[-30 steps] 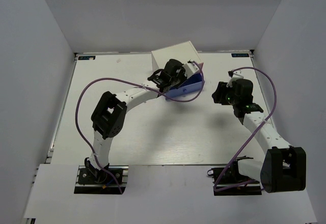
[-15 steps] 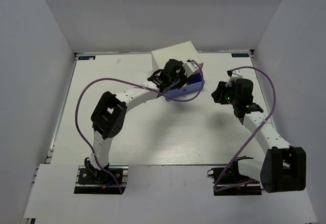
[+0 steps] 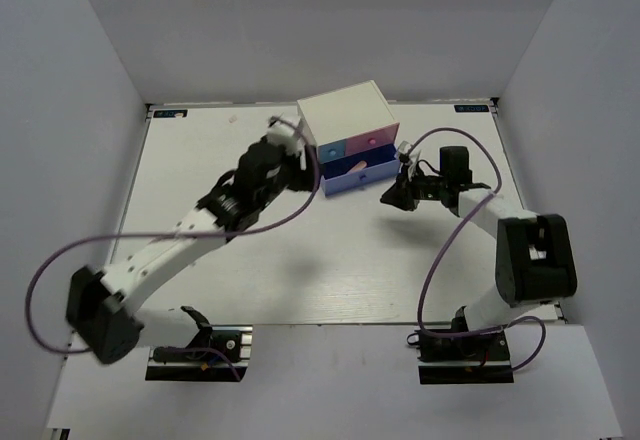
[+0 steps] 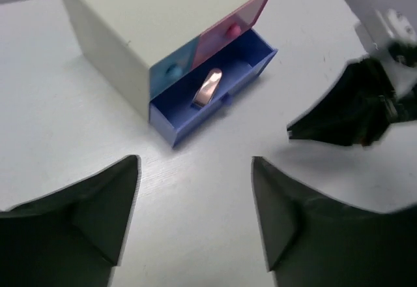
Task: Sort the stationery into containers
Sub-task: Close the drawer at the center of the board.
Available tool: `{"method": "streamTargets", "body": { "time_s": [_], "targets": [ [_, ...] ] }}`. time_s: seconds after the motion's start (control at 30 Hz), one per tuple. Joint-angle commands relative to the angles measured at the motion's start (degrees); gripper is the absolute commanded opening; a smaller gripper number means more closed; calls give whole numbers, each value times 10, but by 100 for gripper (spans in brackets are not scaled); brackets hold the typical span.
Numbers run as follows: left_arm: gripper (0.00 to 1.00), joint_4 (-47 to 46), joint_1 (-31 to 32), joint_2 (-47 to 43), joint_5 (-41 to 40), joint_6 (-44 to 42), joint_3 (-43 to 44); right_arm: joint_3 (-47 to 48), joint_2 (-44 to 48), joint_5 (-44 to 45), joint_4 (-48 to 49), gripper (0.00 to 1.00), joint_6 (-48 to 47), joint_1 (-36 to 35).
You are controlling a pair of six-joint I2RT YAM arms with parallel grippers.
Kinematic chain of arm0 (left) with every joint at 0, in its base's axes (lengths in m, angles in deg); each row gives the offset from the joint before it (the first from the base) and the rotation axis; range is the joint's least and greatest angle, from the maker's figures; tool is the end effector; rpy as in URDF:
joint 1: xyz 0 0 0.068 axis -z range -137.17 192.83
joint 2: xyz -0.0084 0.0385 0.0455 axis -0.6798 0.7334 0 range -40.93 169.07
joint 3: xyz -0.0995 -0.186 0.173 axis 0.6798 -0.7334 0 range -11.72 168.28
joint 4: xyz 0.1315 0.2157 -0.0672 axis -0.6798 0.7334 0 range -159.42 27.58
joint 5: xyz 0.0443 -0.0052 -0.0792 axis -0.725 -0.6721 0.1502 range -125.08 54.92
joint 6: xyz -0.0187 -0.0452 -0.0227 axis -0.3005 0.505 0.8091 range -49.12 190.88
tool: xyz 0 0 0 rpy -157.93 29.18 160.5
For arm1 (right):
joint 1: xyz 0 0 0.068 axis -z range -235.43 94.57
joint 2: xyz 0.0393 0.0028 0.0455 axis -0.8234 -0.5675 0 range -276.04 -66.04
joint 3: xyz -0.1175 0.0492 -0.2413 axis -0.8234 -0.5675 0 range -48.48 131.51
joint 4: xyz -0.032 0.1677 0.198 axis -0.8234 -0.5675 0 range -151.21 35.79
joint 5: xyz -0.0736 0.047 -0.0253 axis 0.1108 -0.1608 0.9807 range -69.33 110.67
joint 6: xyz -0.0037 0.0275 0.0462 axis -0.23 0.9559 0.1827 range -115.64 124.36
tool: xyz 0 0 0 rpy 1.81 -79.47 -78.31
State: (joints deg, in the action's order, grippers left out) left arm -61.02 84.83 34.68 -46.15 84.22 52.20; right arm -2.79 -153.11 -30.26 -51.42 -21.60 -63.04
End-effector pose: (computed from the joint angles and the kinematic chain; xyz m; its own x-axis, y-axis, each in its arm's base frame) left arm 0.2340 -0.2015 0.3409 -0.3692 0.0276 -0.9290 0.4496 0.8801 -0.1525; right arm 0.2990 0.0679 0.2002 -0.2559 -0.3125 -0.9148 -0.8865 0.4532 0.0932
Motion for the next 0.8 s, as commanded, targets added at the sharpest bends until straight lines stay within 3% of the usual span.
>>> {"method": "streamTargets", "body": {
  "time_s": [0.0,0.07,0.23,0.77],
  "targets": [
    [89,12,-6,-127,-25,165,-142,101,-63,4,-60,21,-133,-10],
    [90,6,-6,-179,-26,223,-224,127,-96,47,-46,18,-146,-18],
    [93,-3,-6,-295,-37,298,-326,119,-130,146,64,13,-168,-37],
    [96,39,-6,-326,-53,334,-349,118,-214,307,238,3,-183,-92]
  ]
}}
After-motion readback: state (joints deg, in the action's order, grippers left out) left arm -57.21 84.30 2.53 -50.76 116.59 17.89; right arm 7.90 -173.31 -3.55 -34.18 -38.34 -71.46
